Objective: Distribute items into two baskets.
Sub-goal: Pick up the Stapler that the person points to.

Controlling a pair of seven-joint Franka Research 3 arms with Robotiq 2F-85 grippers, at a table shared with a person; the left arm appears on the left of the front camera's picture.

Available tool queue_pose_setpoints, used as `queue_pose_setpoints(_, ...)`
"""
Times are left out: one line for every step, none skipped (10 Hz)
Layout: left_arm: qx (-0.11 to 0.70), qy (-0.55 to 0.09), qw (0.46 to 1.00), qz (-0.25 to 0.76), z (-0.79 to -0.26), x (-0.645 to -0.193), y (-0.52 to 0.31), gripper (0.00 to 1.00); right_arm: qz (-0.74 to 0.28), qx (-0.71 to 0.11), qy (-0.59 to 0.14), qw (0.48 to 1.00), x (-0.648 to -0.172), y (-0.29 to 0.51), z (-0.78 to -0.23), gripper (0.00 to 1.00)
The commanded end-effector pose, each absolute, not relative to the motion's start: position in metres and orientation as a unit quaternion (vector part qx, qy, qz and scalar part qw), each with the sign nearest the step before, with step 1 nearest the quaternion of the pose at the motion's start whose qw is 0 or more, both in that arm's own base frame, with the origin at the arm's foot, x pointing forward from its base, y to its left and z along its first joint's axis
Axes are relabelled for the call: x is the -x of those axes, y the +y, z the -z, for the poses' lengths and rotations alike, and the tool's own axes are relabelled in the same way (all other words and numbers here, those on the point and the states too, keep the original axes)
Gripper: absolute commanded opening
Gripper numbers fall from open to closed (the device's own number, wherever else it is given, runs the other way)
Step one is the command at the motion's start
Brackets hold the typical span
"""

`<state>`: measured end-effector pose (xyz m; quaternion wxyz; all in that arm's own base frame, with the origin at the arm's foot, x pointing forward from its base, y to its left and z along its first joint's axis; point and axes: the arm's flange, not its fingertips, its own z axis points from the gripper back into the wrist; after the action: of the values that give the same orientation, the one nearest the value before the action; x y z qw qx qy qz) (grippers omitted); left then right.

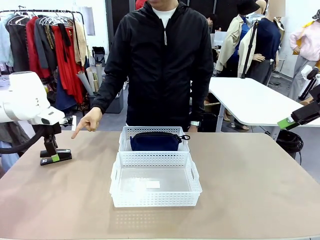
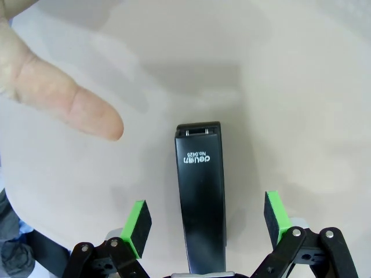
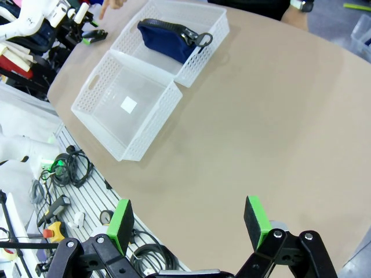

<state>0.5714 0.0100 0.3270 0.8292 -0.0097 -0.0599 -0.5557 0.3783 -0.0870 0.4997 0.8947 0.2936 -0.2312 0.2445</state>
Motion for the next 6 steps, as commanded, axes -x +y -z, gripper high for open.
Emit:
queue_pose_setpoints(0.006, -0.065, 0.821, 0.567, -0.3235, -0.5725, 0.0107, 1.0, -0.245, -0.292, -0.234, 0.894, -0.3795, -0.0868, -0.4995, 1.0)
queue_pose_setpoints(0.007, -0.061, 0.821, 0.568, -0.3193, -0.5724, 0.0099, 1.0, -0.245, -0.292, -0.234, 0.894, -0.3795, -0.0868, -0.4995, 1.0)
queue_pose_setpoints(0.009, -0.063, 0.82, 0.569, -0.319, -0.5726, 0.0091, 1.0, -0.245, -0.292, -0.234, 0.894, -0.3795, -0.0868, -0.4995, 1.0)
queue_pose_setpoints(0.01, -0.065, 0.82, 0.569, -0.3188, -0.5724, 0.0092, 0.92, -0.245, -0.292, -0.234, 0.894, -0.3795, -0.0868, -0.4995, 1.0)
queue_pose_setpoints(0.01, -0.065, 0.819, 0.569, -0.3174, -0.5713, 0.0097, 0.76, -0.245, -0.292, -0.234, 0.894, -0.3795, -0.0868, -0.4995, 1.0)
queue_pose_setpoints(0.01, -0.064, 0.821, 0.568, -0.3176, -0.5708, 0.0094, 0.57, -0.245, -0.292, -0.234, 0.894, -0.3795, -0.0868, -0.4995, 1.0)
